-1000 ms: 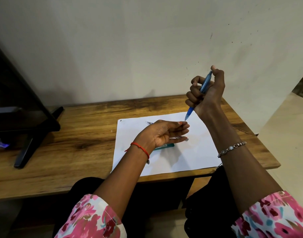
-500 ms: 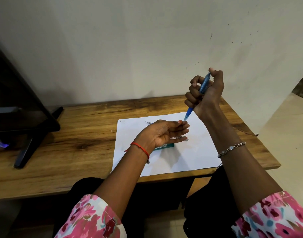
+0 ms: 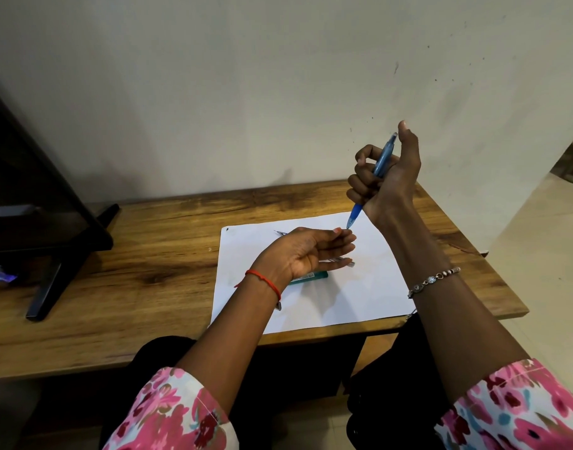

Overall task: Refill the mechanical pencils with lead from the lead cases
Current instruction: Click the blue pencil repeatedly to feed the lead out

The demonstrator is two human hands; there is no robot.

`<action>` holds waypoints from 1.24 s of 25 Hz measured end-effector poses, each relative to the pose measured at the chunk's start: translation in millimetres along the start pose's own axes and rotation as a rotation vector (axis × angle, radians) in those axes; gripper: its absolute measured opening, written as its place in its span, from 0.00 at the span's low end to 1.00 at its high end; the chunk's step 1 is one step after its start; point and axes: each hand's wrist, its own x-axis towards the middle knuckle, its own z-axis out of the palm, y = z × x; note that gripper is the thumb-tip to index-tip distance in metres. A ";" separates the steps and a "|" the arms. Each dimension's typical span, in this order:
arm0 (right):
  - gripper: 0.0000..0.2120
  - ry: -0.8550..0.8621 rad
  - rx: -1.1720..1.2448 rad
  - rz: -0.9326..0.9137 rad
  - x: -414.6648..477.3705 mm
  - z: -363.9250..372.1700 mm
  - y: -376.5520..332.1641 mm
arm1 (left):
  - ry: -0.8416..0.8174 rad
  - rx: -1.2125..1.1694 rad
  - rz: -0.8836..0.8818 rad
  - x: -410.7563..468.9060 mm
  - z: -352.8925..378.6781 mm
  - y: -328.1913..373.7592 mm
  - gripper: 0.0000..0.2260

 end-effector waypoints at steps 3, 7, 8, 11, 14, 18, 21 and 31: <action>0.30 0.010 -0.025 0.008 1.3 0.8 0.4 | -0.001 -0.006 -0.003 0.1 0.1 -0.3 0.08; 0.27 0.003 -0.012 0.010 1.3 3.4 -0.3 | -0.004 -0.004 -0.005 0.0 -0.3 -0.3 0.08; 0.27 -0.002 -0.008 0.010 1.1 3.7 -0.1 | -0.004 -0.005 -0.005 0.1 -0.6 -0.2 0.08; 0.28 0.002 -0.016 0.013 0.8 2.6 0.9 | -0.008 -0.008 -0.004 0.2 -1.2 -0.2 0.08; 0.27 0.008 -0.026 0.024 1.5 3.2 0.0 | -0.007 -0.008 0.001 0.5 -1.7 0.4 0.08; 0.28 -0.003 -0.024 0.031 1.9 3.0 0.1 | -0.009 -0.014 0.000 -0.1 -1.7 0.9 0.08; 0.27 0.002 -0.032 0.032 2.0 3.0 0.7 | -0.012 -0.013 0.004 -0.1 -2.6 1.0 0.08; 0.27 -0.015 -0.028 0.029 4.2 1.6 1.1 | -0.002 0.000 0.003 -0.1 -1.5 1.8 0.08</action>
